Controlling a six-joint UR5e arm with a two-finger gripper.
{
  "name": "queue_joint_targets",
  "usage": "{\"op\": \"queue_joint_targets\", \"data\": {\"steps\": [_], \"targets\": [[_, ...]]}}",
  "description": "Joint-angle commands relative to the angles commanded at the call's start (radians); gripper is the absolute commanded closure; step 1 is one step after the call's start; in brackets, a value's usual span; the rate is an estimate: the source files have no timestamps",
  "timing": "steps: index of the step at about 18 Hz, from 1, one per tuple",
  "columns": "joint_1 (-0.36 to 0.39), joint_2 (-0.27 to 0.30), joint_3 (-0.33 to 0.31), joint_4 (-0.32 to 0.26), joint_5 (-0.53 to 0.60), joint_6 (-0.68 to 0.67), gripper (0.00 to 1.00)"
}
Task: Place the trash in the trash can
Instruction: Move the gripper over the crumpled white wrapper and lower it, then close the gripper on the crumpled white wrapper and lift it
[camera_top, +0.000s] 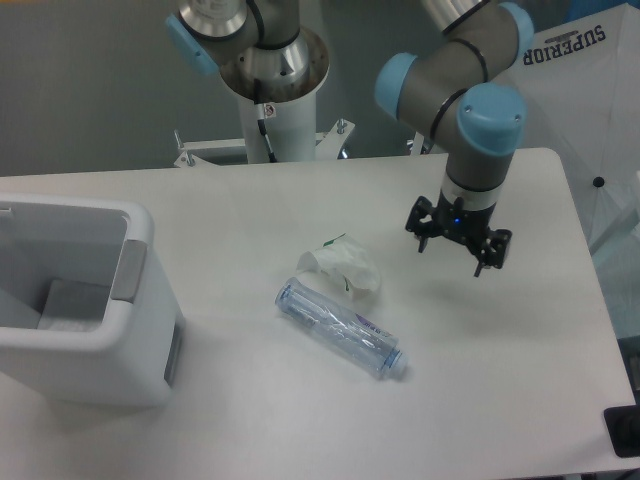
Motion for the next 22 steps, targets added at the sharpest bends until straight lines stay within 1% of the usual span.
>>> {"op": "queue_joint_targets", "data": {"steps": [5, 8, 10, 14, 17, 20, 22], "targets": [[-0.061, 0.005, -0.002, -0.009, -0.020, -0.098, 0.00], [-0.114, 0.005, -0.023, -0.014, -0.021, -0.196, 0.00], [-0.135, 0.005, -0.026, -0.014, -0.017, -0.227, 0.00], [-0.150, 0.015, -0.052, -0.014, -0.018, -0.265, 0.00], [-0.175, 0.006, -0.052, -0.012, -0.008, -0.318, 0.00], [-0.180, 0.000, -0.057, -0.011, 0.037, -0.359, 0.00], [-0.189, -0.002, -0.067, -0.008, 0.069, -0.362, 0.00]]}}
